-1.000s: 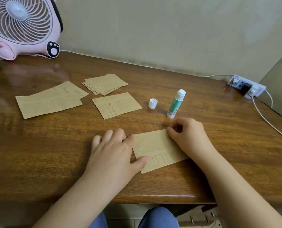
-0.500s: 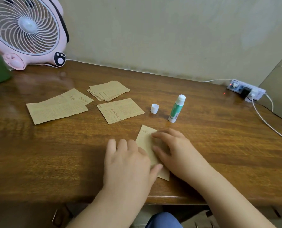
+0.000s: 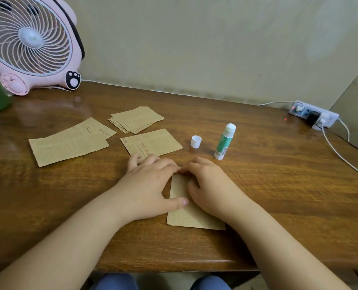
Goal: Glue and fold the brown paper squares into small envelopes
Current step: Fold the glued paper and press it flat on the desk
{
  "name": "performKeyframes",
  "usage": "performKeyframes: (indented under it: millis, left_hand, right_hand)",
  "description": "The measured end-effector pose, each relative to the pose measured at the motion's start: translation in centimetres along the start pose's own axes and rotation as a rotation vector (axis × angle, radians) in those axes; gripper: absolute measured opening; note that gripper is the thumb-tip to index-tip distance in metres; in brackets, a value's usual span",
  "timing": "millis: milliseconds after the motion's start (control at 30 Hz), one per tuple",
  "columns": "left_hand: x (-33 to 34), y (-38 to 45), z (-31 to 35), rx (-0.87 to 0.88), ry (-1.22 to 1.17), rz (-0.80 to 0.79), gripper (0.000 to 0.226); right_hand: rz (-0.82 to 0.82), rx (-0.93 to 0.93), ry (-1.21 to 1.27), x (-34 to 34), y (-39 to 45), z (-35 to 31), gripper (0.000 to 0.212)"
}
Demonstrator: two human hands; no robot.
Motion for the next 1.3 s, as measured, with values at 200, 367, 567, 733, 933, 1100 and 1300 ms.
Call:
performKeyframes:
  millis: [200, 367, 567, 733, 933, 1100, 1300]
  left_hand:
    - [0.2, -0.3, -0.1, -0.025, 0.039, -0.038, 0.082]
    - [0.4, -0.2, 0.1, -0.041, 0.028, -0.052, 0.077]
    - [0.2, -0.5, 0.2, -0.049, 0.031, 0.002, 0.094]
    - [0.5, -0.7, 0.0, -0.042, 0.023, -0.014, 0.093]
    - [0.4, -0.4, 0.1, -0.035, -0.011, -0.019, 0.082]
    - [0.4, -0.7, -0.1, -0.049, 0.001, -0.015, 0.080]
    - [0.4, -0.6, -0.2, -0.050, 0.005, -0.041, 0.072]
  right_hand:
    - [0.045, 0.082, -0.044, -0.9, -2.1, 2.3, 0.037]
    - [0.043, 0.100, -0.067, -1.6, -2.7, 2.9, 0.036]
    - [0.012, -0.019, 0.007, 0.1, 0.2, -0.1, 0.045]
    - [0.056, 0.062, -0.064, -1.1, -1.6, 2.7, 0.038]
    - [0.029, -0.003, -0.063, -0.6, -0.3, 1.4, 0.040]
    - [0.009, -0.062, -0.006, 0.4, 0.6, 0.7, 0.044]
    - [0.023, 0.081, -0.089, -1.7, -2.1, 4.0, 0.040]
Point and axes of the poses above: each hand's wrist, its own y-axis towards the middle knuckle, its own x-axis out of the palm, z = x × y, the point moved 4 cm from there along y, towards the middle knuckle, and after that the axes turned 5 degrees about -y, right-handed, at the moved point
